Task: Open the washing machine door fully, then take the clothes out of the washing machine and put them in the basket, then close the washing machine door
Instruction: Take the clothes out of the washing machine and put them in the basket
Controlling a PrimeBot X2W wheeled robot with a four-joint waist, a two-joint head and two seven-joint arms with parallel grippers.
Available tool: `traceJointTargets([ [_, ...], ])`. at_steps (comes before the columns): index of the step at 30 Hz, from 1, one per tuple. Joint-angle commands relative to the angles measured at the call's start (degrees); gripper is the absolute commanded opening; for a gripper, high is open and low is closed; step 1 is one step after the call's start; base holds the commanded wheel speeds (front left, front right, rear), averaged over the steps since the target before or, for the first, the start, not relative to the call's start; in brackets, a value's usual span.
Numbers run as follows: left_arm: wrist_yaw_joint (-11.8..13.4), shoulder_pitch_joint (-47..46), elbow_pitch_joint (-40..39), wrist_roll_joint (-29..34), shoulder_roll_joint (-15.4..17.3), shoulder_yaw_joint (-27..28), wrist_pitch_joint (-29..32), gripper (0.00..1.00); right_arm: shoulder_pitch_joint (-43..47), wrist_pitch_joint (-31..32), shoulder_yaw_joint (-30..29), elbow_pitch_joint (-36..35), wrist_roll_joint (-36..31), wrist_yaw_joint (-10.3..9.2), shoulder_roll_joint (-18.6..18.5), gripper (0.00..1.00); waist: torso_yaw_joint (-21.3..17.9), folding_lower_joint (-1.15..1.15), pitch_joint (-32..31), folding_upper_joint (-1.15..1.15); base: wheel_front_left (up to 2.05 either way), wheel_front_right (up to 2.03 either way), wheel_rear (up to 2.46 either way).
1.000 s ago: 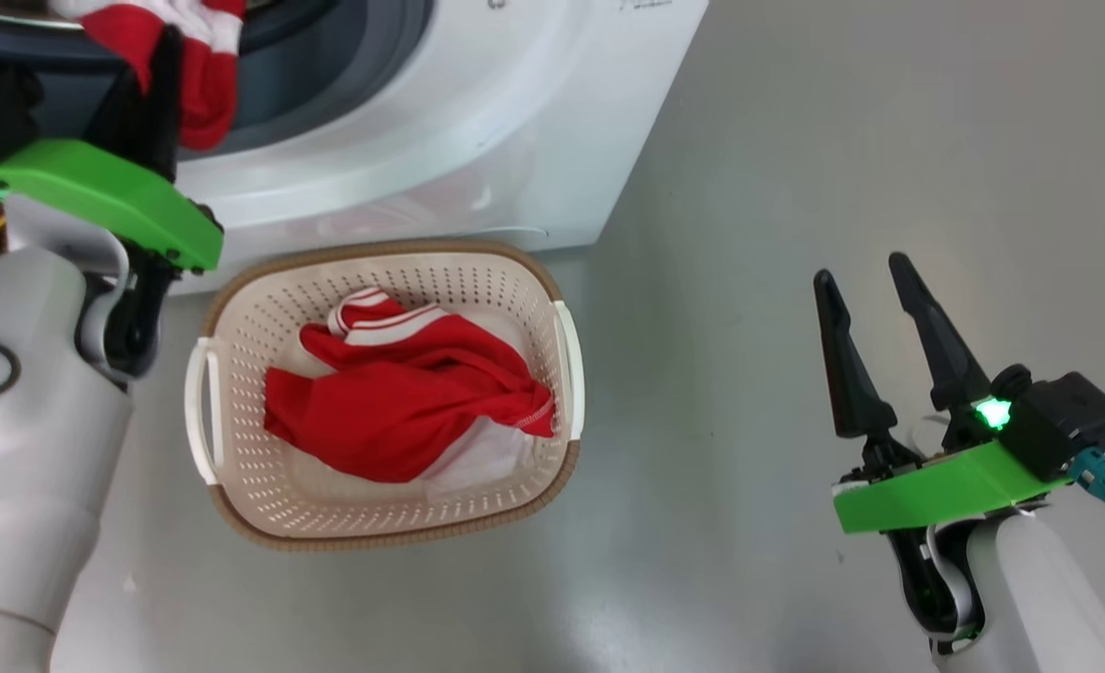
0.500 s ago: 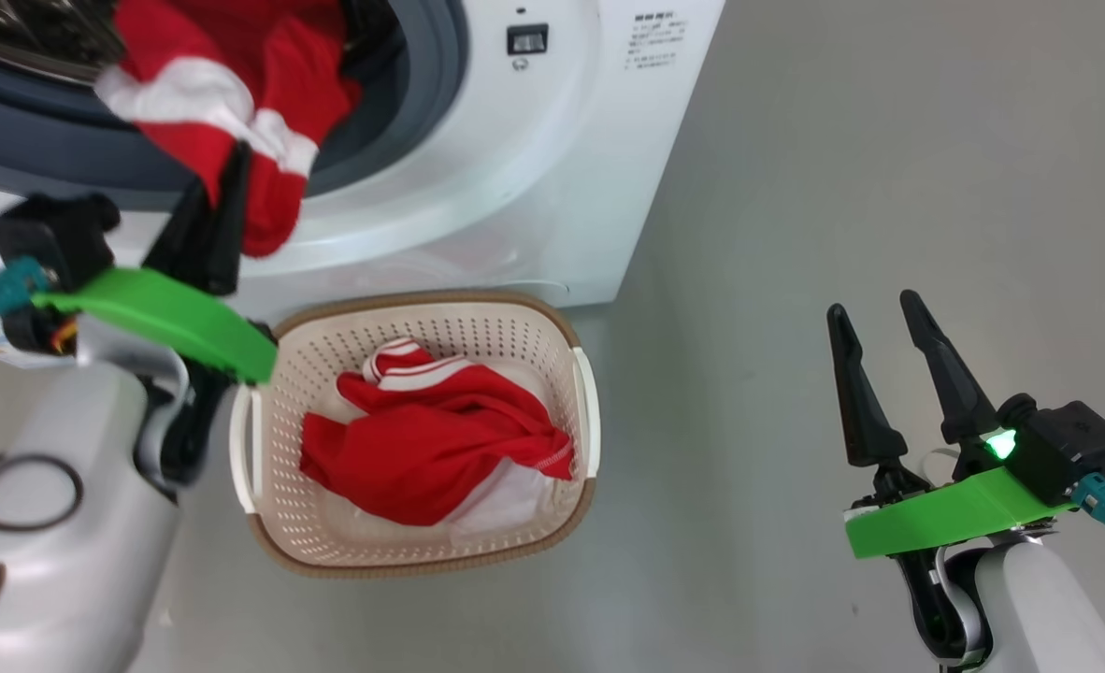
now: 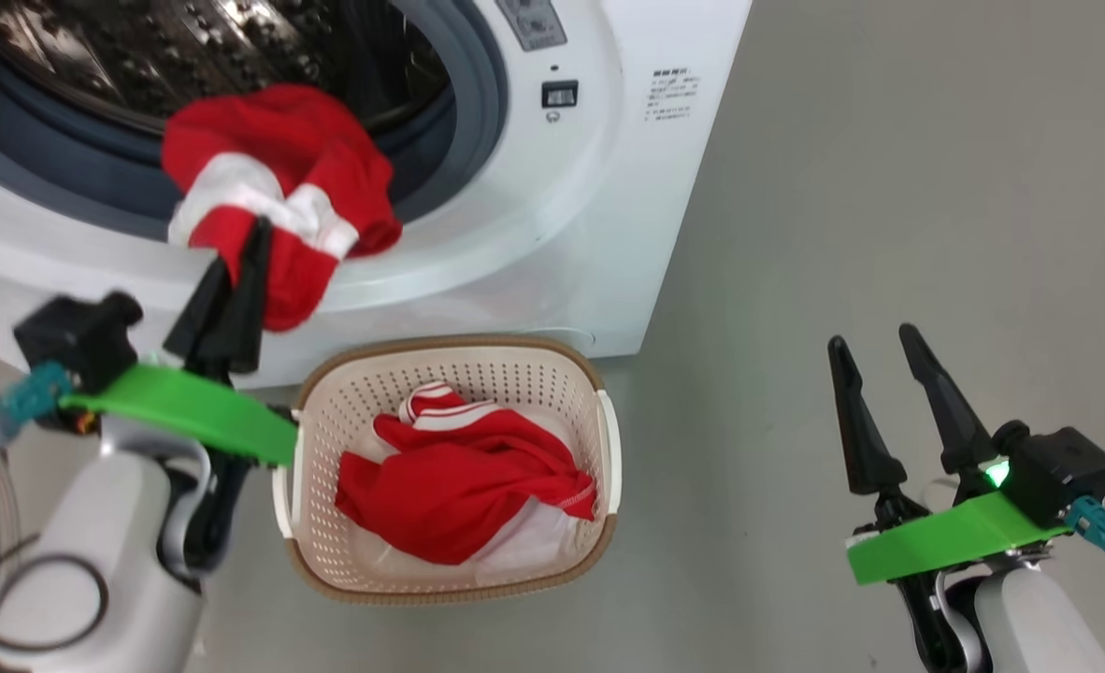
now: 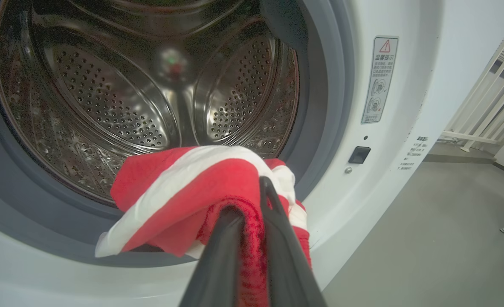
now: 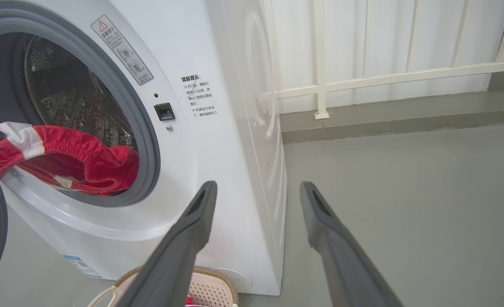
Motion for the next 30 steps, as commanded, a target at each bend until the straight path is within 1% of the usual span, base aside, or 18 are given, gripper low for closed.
traceJointTargets([
  [1, 0.4, 1.4, -2.5, 0.7, 1.7, 2.6, -0.7, 0.0, 0.6, -0.4, 1.2, -1.2, -0.5, 0.35, -0.4, 1.0, 0.1, 0.0, -1.1, 0.0, 0.0, 0.0, 0.0],
  [6, 0.9, 6.4, -6.1, 1.5, 1.3, 4.2, -0.7, 0.0, 1.2, -0.4, 1.3, -1.3, -0.5, 0.35, -0.4, 1.0, -0.3, 0.0, -3.2, 0.0, 0.0, 0.0, 0.0],
  [9, 1.6, 9.4, -8.9, 2.0, 0.9, 5.0, -0.7, 0.0, 1.8, -0.4, 1.1, -1.2, -0.6, 0.35, -0.4, 1.0, -0.4, 0.0, -4.4, 0.0, 0.0, 0.0, 0.0],
  [14, 3.2, 14.1, -13.3, 2.4, 0.0, 5.8, -0.7, 0.0, 3.0, -0.4, 1.0, -1.0, -0.4, 0.35, -0.4, 1.0, -0.4, 0.0, -6.1, 0.0, 0.0, 0.0, 0.0],
  [21, 5.3, 18.9, -19.5, 2.4, -0.7, 5.3, 0.1, 0.0, 3.8, -0.4, 1.3, -1.1, -0.2, 0.35, -0.4, 1.0, -0.1, 0.0, -6.7, 0.0, 0.0, 0.0, 0.0],
  [30, 6.4, 20.7, -21.0, 2.4, -1.0, 4.2, 1.6, 0.0, 3.5, -0.4, 1.7, -1.2, -0.4, 0.35, -0.4, 1.0, -0.2, 0.0, -5.9, 0.0, 0.0, 0.0, 0.0],
])
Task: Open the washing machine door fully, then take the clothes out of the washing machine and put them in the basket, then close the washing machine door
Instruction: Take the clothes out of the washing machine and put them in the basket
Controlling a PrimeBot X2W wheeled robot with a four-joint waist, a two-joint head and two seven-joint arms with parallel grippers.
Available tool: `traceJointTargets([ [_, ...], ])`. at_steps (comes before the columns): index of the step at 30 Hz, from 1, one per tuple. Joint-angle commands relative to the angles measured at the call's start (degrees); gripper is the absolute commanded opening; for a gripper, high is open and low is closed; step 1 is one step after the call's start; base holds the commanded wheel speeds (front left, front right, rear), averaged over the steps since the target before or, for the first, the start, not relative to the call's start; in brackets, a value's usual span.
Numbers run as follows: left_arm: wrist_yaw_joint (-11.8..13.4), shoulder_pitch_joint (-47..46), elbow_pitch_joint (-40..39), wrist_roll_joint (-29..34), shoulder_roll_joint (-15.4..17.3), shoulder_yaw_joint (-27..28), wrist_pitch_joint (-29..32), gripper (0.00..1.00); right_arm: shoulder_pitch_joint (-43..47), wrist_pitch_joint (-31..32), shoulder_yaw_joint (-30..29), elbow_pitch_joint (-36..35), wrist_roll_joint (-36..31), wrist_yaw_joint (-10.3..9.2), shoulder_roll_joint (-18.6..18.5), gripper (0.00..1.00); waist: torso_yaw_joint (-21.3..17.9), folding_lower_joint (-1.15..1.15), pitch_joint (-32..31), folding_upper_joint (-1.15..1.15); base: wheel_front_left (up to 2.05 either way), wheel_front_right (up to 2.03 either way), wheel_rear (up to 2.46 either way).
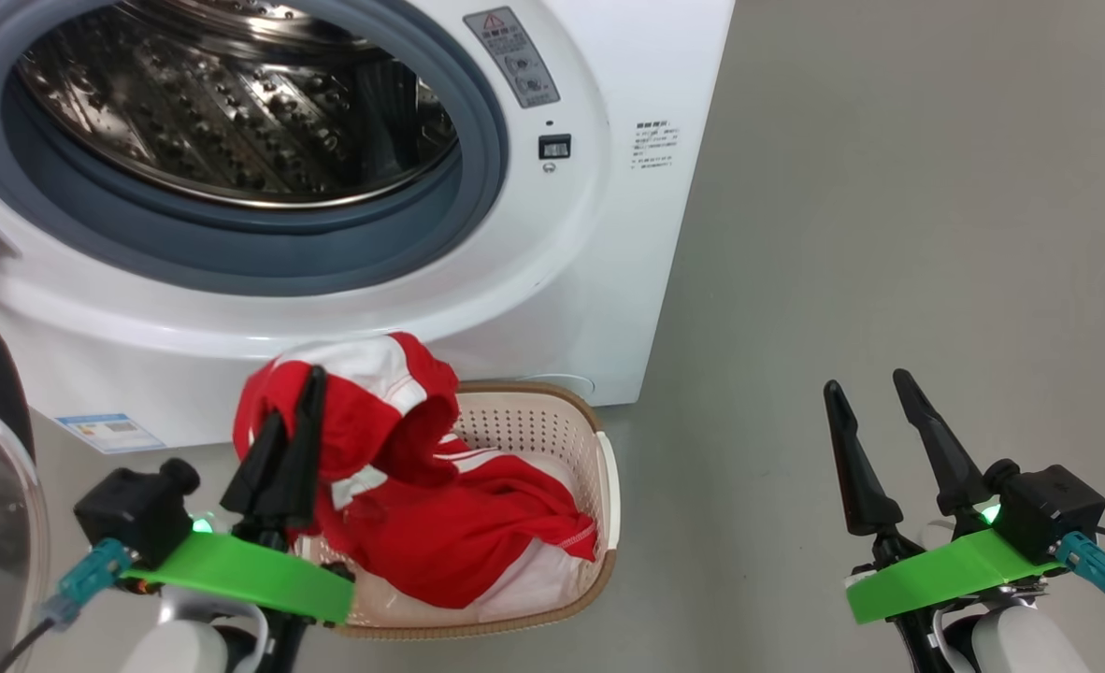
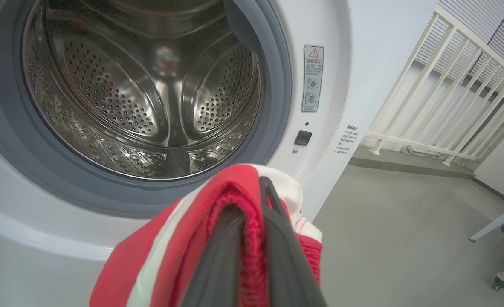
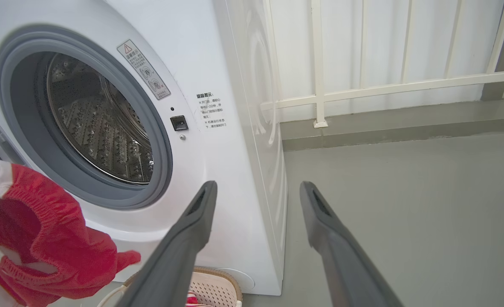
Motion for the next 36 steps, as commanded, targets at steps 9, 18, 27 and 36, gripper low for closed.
traceJointTargets([
  [9, -1.4, -4.1, 7.8, -2.3, -1.8, 1.4, -0.3, 0.0, -1.7, -0.4, 2.1, -1.2, -0.4, 0.35, -0.4, 1.0, -0.9, 0.0, 3.4, 0.0, 0.0, 0.0, 0.0],
  [18, -2.9, -10.5, 23.0, -6.2, -4.4, 2.1, 1.7, 0.0, -3.3, -0.4, 3.0, -0.6, 0.0, 0.35, -0.4, 1.0, -2.4, 0.0, 7.0, 0.0, 0.0, 0.0, 0.0],
  [27, -4.6, -17.3, 37.2, -9.5, -6.2, 2.1, 5.7, 0.0, -4.6, -0.4, 3.7, -0.3, 0.3, 0.35, -0.4, 1.0, -3.7, 0.0, 10.1, 0.0, 0.0, 0.0, 0.0],
  [36, -6.4, -23.8, 48.6, -10.8, -6.7, 0.3, 8.4, 0.0, -6.2, -0.4, 4.9, -0.4, 0.9, 0.35, -0.4, 1.0, -4.6, 0.0, 14.7, 0.0, 0.0, 0.0, 0.0],
])
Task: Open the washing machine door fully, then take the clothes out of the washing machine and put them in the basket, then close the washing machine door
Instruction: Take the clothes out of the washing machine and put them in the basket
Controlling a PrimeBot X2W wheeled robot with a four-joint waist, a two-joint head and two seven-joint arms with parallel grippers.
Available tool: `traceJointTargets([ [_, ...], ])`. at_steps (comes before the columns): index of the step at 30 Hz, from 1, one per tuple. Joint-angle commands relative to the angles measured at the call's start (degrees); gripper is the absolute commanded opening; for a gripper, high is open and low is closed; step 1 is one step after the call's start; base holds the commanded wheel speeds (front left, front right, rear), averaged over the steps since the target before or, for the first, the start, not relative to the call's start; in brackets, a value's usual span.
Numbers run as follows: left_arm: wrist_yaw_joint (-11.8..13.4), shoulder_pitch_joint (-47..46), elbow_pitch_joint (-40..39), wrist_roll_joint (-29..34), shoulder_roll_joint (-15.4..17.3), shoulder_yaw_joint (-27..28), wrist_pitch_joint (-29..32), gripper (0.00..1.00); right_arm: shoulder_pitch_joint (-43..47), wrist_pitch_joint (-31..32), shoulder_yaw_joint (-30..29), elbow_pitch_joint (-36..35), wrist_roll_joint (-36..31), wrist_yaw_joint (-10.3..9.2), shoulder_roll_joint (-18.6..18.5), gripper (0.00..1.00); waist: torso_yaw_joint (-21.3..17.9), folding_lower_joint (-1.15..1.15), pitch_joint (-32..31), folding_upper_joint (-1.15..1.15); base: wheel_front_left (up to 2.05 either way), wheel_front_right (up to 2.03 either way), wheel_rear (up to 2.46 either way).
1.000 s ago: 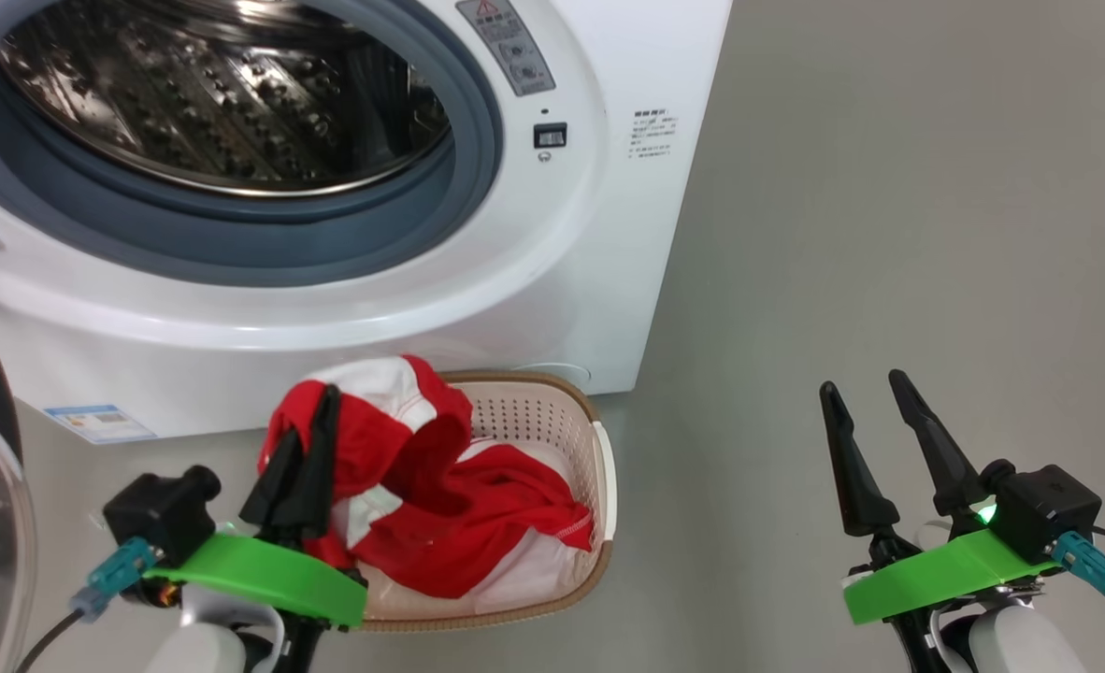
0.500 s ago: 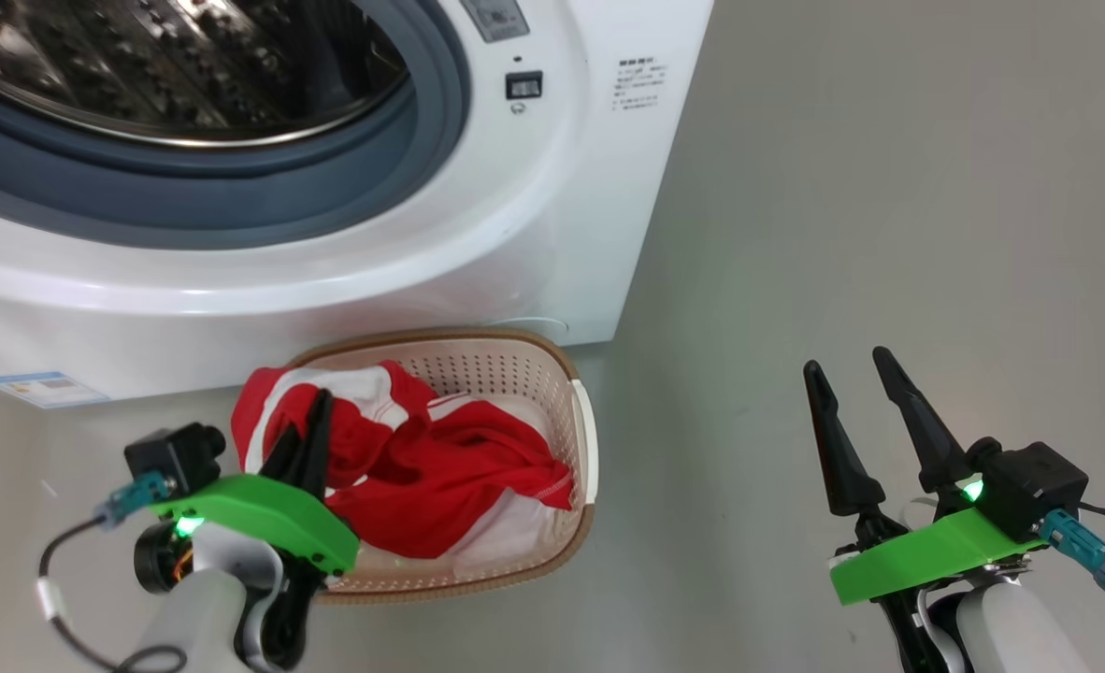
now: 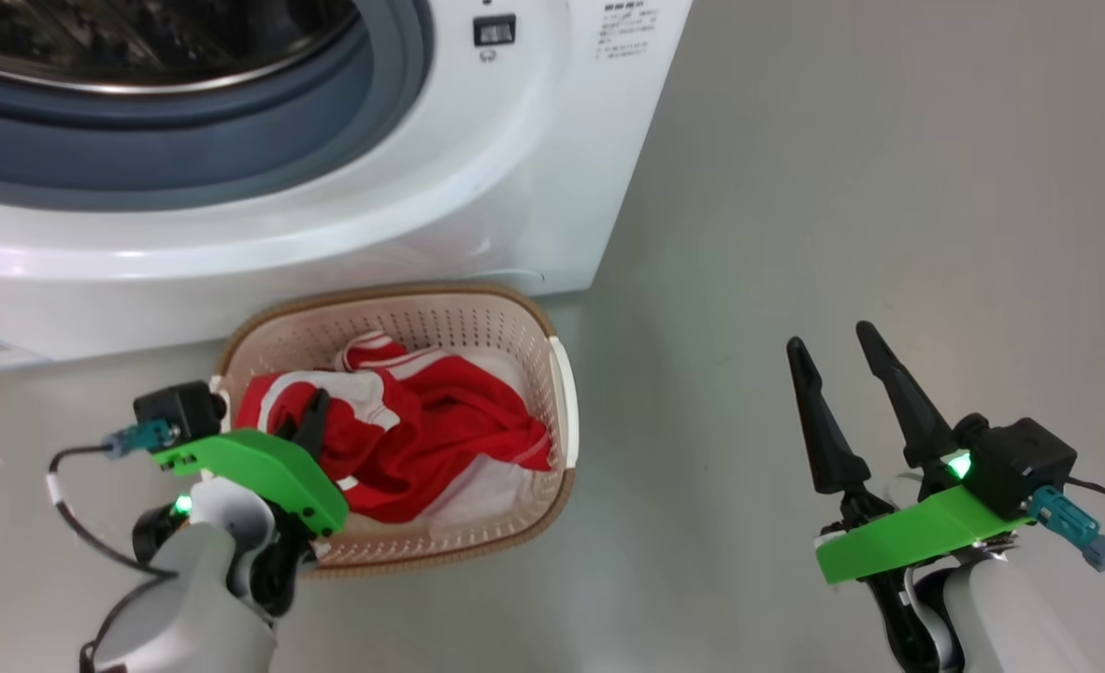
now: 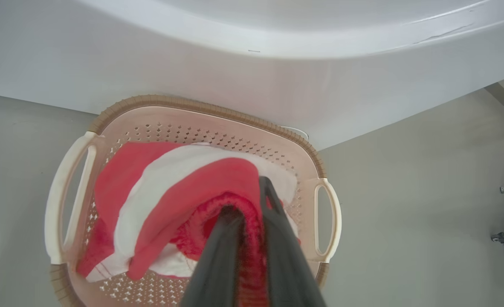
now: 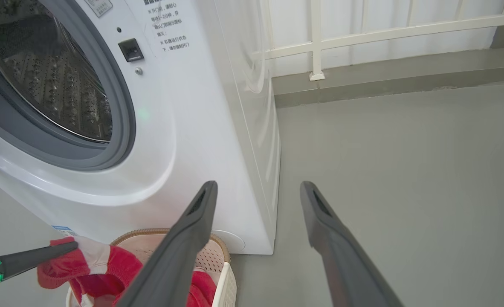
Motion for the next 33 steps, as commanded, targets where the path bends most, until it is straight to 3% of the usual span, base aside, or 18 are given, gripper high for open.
traceJointTargets([
  [1, -0.4, -1.3, 0.2, -0.5, 1.3, 1.1, 0.1, 0.0, -0.9, -0.4, 1.5, -1.4, 0.2, 0.35, -0.4, 1.0, -0.5, 0.0, 1.8, 0.0, 0.0, 0.0, 0.0],
  [16, -1.0, -10.6, 11.4, -2.0, 1.9, -1.3, 5.0, 0.0, -5.5, -0.4, 4.3, -1.8, 0.9, 0.35, -0.4, 1.0, -1.6, 0.0, 11.3, 0.0, 0.0, 0.0, 0.0],
  [33, -1.0, -12.2, 15.7, 0.6, 2.3, -6.1, 5.9, 0.0, -7.8, -0.4, 5.6, -1.4, 1.4, 0.35, -0.4, 1.0, -2.2, 0.0, 14.2, 0.0, 0.0, 0.0, 0.0],
])
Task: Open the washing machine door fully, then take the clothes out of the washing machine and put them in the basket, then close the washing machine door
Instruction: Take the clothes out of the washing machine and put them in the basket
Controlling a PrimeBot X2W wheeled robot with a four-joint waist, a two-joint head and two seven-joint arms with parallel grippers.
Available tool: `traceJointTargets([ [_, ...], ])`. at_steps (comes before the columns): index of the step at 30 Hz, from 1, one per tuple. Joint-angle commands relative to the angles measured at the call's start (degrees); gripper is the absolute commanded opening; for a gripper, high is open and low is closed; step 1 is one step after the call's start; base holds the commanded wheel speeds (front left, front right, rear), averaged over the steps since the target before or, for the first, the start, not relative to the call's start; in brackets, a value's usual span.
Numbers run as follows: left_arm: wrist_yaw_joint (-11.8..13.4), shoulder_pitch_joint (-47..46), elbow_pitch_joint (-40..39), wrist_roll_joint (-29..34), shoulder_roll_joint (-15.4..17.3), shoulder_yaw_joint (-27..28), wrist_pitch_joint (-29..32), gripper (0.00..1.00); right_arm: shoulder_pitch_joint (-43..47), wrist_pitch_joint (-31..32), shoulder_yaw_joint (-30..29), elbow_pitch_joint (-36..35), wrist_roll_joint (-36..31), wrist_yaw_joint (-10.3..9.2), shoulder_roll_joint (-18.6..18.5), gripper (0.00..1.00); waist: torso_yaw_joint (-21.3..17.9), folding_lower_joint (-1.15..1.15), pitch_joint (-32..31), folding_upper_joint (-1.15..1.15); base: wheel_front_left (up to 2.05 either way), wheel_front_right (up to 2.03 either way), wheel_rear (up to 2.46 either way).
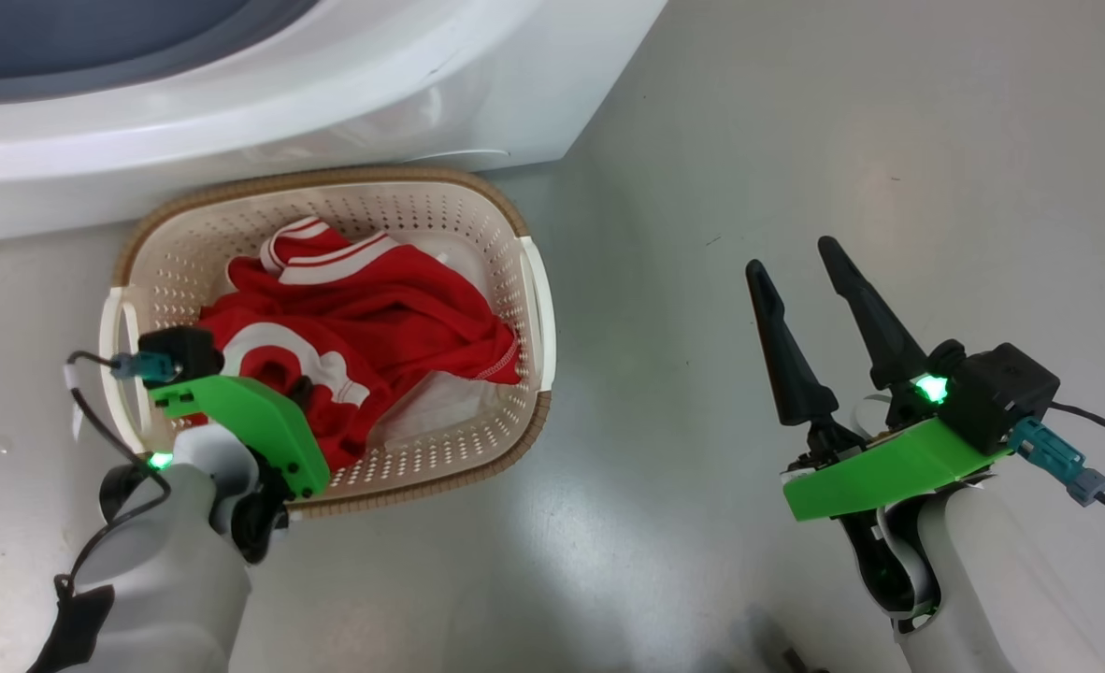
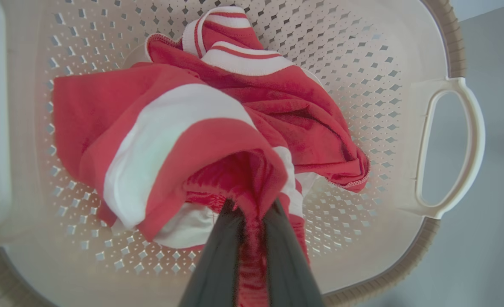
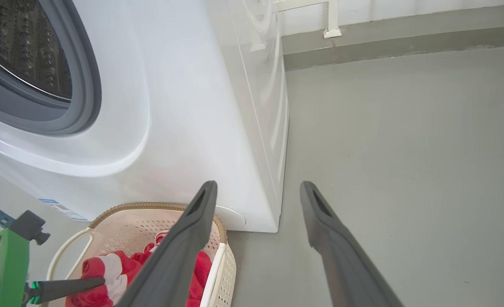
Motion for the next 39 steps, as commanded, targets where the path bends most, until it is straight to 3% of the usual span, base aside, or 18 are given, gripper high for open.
traceJointTargets([
  [1, -0.4, -0.1, -0.2, 0.7, 1.9, 0.4, -0.7, 0.0, 0.3, -0.4, 1.5, -1.1, 0.5, 0.35, -0.2, 1.0, 0.0, 0.0, 0.0, 0.0, 0.0, 0.0, 0.0],
  [2, -0.4, -0.2, -0.2, 1.0, 1.9, 0.1, -0.9, 0.0, 0.2, -0.4, 1.6, -1.0, 0.5, 0.35, -0.2, 1.0, -0.1, 0.0, 0.0, 0.0, 0.0, 0.0, 0.0],
  [3, -0.4, -0.2, -0.2, 1.1, 2.0, -0.2, -1.3, 0.1, 0.2, -0.4, 1.6, -0.9, 0.6, 0.35, -0.2, 1.0, -0.1, 0.0, -0.1, 0.0, 0.0, 0.0, 0.0],
  [4, -0.4, -0.3, -0.1, 1.2, 2.0, -0.4, -1.7, 0.48, 0.2, -0.4, 1.6, -0.8, 0.6, 0.35, -0.2, 1.0, -0.1, 0.0, -0.2, 0.0, 0.0, 0.0, 0.0],
  [5, -0.4, -0.4, -0.1, 1.4, 2.0, -0.7, -2.1, 1.0, 0.2, -0.4, 1.7, -0.7, 0.7, 0.35, -0.2, 1.0, -0.1, 0.0, -0.3, 0.0, 0.0, 0.0, 0.0],
  [17, -0.3, 0.3, -0.5, 1.8, 1.1, -1.2, -12.7, 1.0, 0.9, -0.4, -0.1, 0.9, 0.8, 0.35, -0.2, 1.0, 0.3, 0.0, -5.1, 0.0, 0.0, 0.0, 0.0],
  [24, -0.3, 2.8, -3.5, 0.9, 0.0, -1.4, -15.9, 1.0, 2.2, -0.4, -2.6, 2.0, 0.0, 0.35, -0.2, 1.0, 1.8, 0.0, -9.7, 0.0, 0.0, 0.0, 0.0],
  [31, -0.4, 6.0, -10.9, 0.9, 0.5, -1.3, -17.0, 1.0, 2.8, -0.4, -5.2, 2.5, -2.4, 0.35, -0.2, 1.0, 4.3, 0.0, -13.7, 0.0, 0.0, 0.0, 0.0],
  [39, 0.4, 13.4, -26.4, 4.0, 1.4, 3.9, -17.1, 1.0, 4.3, -0.4, -6.6, 3.2, -3.4, 0.35, -0.2, 1.0, 6.0, 0.0, -18.5, 0.0, 0.0, 0.0, 0.0],
])
